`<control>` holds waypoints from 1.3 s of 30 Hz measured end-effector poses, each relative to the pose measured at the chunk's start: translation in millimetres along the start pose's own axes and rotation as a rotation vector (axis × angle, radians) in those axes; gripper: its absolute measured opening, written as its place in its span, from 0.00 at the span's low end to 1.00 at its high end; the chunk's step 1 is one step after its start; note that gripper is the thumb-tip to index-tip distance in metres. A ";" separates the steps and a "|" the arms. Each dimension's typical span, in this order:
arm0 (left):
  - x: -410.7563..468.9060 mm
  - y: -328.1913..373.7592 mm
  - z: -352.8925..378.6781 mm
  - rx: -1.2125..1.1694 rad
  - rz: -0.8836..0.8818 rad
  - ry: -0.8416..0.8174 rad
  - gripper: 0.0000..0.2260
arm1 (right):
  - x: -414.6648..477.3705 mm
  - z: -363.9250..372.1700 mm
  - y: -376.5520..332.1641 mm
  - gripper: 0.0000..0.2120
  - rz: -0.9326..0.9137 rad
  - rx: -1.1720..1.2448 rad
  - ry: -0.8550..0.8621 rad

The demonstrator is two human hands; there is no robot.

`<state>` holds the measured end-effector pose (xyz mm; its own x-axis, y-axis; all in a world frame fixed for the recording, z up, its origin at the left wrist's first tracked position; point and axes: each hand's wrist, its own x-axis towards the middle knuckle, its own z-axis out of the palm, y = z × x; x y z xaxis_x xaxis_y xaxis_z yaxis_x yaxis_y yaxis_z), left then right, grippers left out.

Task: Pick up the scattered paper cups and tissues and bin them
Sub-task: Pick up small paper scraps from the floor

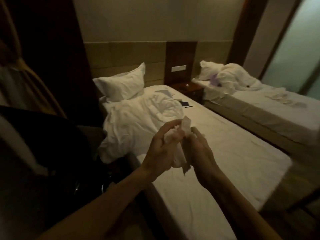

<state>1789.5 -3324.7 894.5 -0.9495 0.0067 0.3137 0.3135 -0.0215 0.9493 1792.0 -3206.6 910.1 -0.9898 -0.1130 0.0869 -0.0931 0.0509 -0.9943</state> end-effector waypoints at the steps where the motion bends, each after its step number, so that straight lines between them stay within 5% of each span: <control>1: 10.2 -14.7 -16.3 -0.008 -0.053 0.034 0.16 | 18.9 17.5 11.0 0.12 0.089 0.069 -0.008; 8: 45.8 -105.5 -79.5 -0.016 -0.296 0.229 0.07 | 117.8 80.5 86.1 0.18 0.551 0.378 -0.110; 14: 60.3 -164.0 -107.6 -0.235 -0.606 0.526 0.19 | 180.5 122.5 163.6 0.11 0.782 0.414 -0.208; 18: 59.5 -186.3 -134.2 -0.243 -0.748 0.744 0.14 | 194.4 158.3 204.8 0.10 0.758 0.166 -0.292; 20: 56.2 -202.3 -146.7 -0.245 -0.842 0.744 0.14 | 194.8 170.8 227.2 0.01 0.724 0.039 -0.378; 24: 44.5 -242.2 -164.3 -0.215 -1.032 0.657 0.20 | 187.1 195.8 274.9 0.04 0.791 -0.001 -0.531; 28: 33.8 -293.8 -204.2 -0.195 -1.097 0.736 0.24 | 196.1 235.9 315.1 0.12 0.798 -0.102 -0.638; 32: 35.4 -370.3 -264.3 -0.101 -1.164 0.732 0.21 | 221.6 277.9 374.5 0.06 0.841 -0.097 -0.628; 35: 33.8 -444.1 -314.8 -0.170 -1.240 0.711 0.19 | 241.8 307.4 428.6 0.10 0.860 -0.075 -0.694; 39: 30.9 -533.9 -362.1 -0.147 -1.357 0.710 0.21 | 252.6 342.5 503.3 0.34 0.753 -0.281 -0.873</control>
<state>1588.1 -3675.1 390.7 -0.3340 -0.3594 -0.8714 -0.7283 -0.4885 0.4806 1532.0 -3549.3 410.8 -0.4075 -0.5945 -0.6932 0.3529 0.5976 -0.7199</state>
